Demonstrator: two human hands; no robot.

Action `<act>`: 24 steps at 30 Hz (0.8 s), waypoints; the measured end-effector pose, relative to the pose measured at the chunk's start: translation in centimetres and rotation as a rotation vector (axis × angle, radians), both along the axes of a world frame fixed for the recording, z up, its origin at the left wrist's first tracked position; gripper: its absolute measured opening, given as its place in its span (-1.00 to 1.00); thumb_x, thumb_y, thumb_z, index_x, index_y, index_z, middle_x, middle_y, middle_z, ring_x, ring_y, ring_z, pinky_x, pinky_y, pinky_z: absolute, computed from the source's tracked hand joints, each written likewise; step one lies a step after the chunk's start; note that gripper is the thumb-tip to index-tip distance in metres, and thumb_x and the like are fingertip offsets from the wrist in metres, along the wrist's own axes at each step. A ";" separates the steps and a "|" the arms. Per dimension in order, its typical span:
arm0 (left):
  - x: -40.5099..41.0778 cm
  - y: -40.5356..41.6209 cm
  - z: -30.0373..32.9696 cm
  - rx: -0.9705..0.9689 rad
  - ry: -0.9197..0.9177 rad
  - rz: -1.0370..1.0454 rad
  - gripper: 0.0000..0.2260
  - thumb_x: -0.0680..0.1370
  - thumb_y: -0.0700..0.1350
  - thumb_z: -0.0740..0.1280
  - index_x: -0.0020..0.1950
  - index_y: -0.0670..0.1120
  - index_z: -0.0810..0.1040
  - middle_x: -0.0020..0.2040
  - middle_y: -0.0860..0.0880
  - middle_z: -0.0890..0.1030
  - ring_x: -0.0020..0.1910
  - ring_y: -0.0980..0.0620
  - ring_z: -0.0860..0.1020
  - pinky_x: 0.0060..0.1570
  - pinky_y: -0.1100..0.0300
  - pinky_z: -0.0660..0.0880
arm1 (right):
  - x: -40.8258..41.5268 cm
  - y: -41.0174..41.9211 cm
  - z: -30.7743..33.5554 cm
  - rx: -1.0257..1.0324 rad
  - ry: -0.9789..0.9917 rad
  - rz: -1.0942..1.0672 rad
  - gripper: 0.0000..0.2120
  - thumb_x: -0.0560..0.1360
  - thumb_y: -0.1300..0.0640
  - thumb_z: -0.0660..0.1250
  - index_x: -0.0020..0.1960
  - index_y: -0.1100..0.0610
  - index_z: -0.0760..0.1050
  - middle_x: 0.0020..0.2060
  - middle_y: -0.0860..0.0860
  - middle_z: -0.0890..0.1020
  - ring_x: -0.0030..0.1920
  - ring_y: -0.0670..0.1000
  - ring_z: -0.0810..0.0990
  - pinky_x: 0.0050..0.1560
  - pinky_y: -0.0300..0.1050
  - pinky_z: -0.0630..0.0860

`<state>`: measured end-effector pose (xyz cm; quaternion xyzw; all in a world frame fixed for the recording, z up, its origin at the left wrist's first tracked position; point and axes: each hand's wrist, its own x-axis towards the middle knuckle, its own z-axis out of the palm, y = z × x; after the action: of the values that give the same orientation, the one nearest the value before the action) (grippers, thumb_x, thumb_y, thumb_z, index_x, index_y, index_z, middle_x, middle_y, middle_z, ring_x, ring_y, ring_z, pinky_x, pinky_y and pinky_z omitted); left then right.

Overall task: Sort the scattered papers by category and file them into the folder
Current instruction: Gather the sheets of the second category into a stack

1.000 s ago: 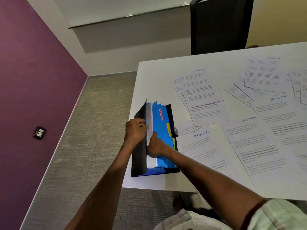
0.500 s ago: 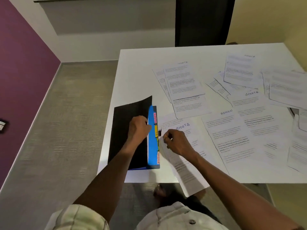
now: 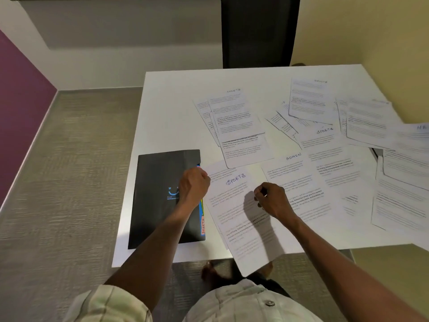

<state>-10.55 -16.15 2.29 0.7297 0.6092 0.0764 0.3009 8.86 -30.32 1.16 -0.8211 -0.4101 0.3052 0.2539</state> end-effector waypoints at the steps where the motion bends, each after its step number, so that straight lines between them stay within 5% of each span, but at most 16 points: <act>1: 0.4 -0.1 0.0 -0.003 -0.024 -0.003 -0.73 0.56 -0.18 0.23 -0.29 -0.23 0.58 -0.36 -0.11 0.58 -0.44 0.05 0.46 -0.36 0.08 0.50 | 0.2 0.0 0.2 0.010 0.006 -0.003 -0.85 0.53 0.23 0.29 -0.20 0.21 0.56 -0.33 0.06 0.67 -0.32 0.06 0.66 -0.22 -0.04 0.59; 12: 3.8 -2.2 -0.3 -0.011 -0.126 0.119 -0.75 0.45 -0.26 0.18 -0.44 -0.17 0.43 -0.48 -0.01 0.39 -0.40 -0.03 0.36 -0.34 0.20 0.27 | 6.6 -0.5 0.4 0.082 0.050 -0.045 -0.86 0.50 0.26 0.28 -0.21 0.21 0.55 -0.32 0.05 0.68 -0.36 0.01 0.66 -0.41 -0.34 0.47; 19: 8.2 -3.5 -0.2 -0.033 -0.078 0.208 -0.78 0.45 -0.27 0.21 -0.26 -0.22 0.63 -0.26 -0.12 0.66 -0.24 -0.06 0.55 -0.27 0.19 0.42 | 13.1 -1.4 -0.1 0.102 0.110 -0.029 -0.85 0.50 0.26 0.27 -0.21 0.21 0.56 -0.32 -0.01 0.67 -0.36 0.00 0.66 -0.25 -0.12 0.56; 24: 12.3 -4.4 0.0 0.023 -0.131 0.267 -0.74 0.40 -0.25 0.23 -0.50 -0.12 0.44 -0.43 -0.08 0.58 -0.37 -0.04 0.44 -0.24 0.17 0.39 | 18.4 -1.7 -0.8 0.064 0.106 0.024 -0.83 0.49 0.27 0.25 -0.24 0.18 0.56 -0.31 0.01 0.67 -0.32 0.02 0.65 -0.19 -0.06 0.60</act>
<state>1.76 -20.58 2.31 0.6392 0.6788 0.1702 0.3189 27.30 -31.98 0.32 -0.7901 -0.4156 0.3381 0.2978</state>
